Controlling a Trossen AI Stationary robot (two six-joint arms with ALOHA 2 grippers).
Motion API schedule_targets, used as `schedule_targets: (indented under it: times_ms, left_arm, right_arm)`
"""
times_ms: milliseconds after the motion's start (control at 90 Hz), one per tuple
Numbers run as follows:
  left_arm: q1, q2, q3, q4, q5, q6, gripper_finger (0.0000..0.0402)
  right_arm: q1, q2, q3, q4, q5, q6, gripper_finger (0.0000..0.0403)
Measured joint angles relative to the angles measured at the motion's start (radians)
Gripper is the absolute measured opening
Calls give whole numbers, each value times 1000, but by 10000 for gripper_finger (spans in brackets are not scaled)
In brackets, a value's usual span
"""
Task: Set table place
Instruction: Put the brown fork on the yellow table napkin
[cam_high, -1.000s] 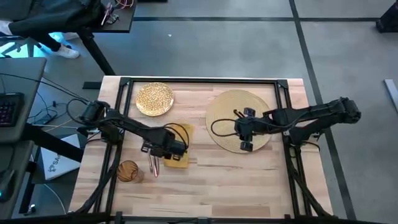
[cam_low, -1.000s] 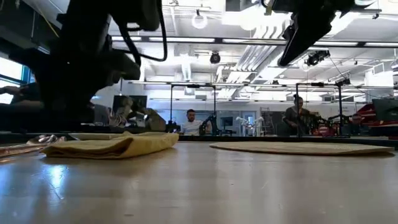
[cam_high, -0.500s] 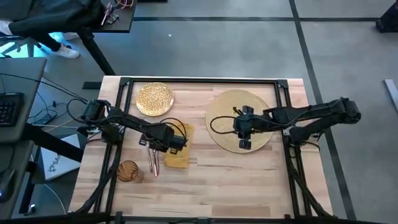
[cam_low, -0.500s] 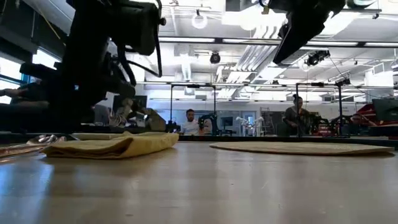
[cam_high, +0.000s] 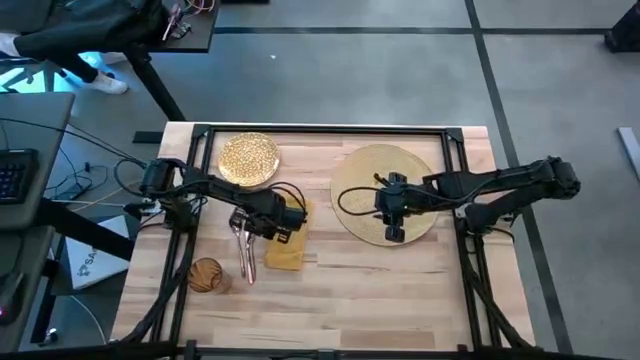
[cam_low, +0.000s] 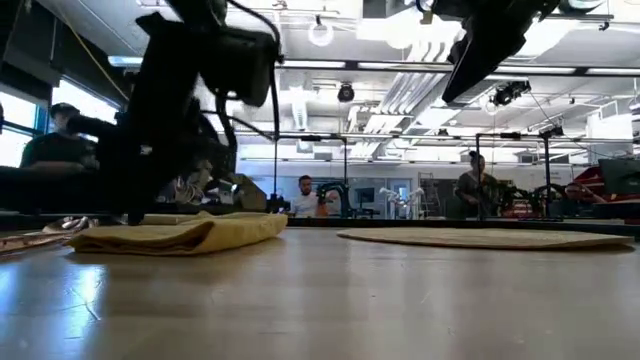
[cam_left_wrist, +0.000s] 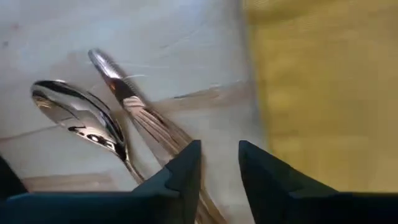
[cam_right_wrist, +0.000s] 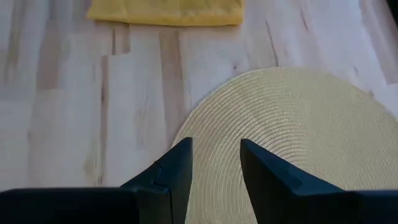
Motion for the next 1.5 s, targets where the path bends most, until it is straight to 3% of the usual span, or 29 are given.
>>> schedule_targets:
  times_ms: [156, 378, 500, 633, 756, 911, 1100, 1222, 1344, 1500]
  left_arm:
    - [0, 1, 13, -74, 27, 9, 130]
    - [27, 1, -68, 14, 112, 35, 123]
    - [43, 2, -105, 151, 114, 33, 106]
    - [56, 1, -112, 165, 118, 16, 60]
    - [56, 1, -78, 116, 90, 80, 8]
    - [56, 1, -17, 30, 74, 112, 2]
    - [56, 1, 159, -111, 57, 127, 0]
    - [63, 4, 241, -54, -49, 28, 0]
    - [76, 36, 246, 47, -160, -72, 0]
    - [90, 129, 252, 23, -170, -112, 0]
  right_arm:
    - [0, 0, 0, -2, -6, 1, 117]
    - [0, 0, 0, -2, -5, -4, 117]
    - [0, 0, 0, -3, -5, -7, 117]
    - [0, 0, 0, -4, -5, -6, 117]
    - [0, 0, 0, -4, -5, -2, 117]
    - [0, 0, 0, -4, -5, -7, 117]
    - [0, 0, 0, -2, -4, -7, 117]
    - [0, 0, 0, 1, -2, -16, 117]
    - [0, 0, 0, 0, -2, -26, 117]
    - [0, 0, 0, -19, -3, -47, 117]
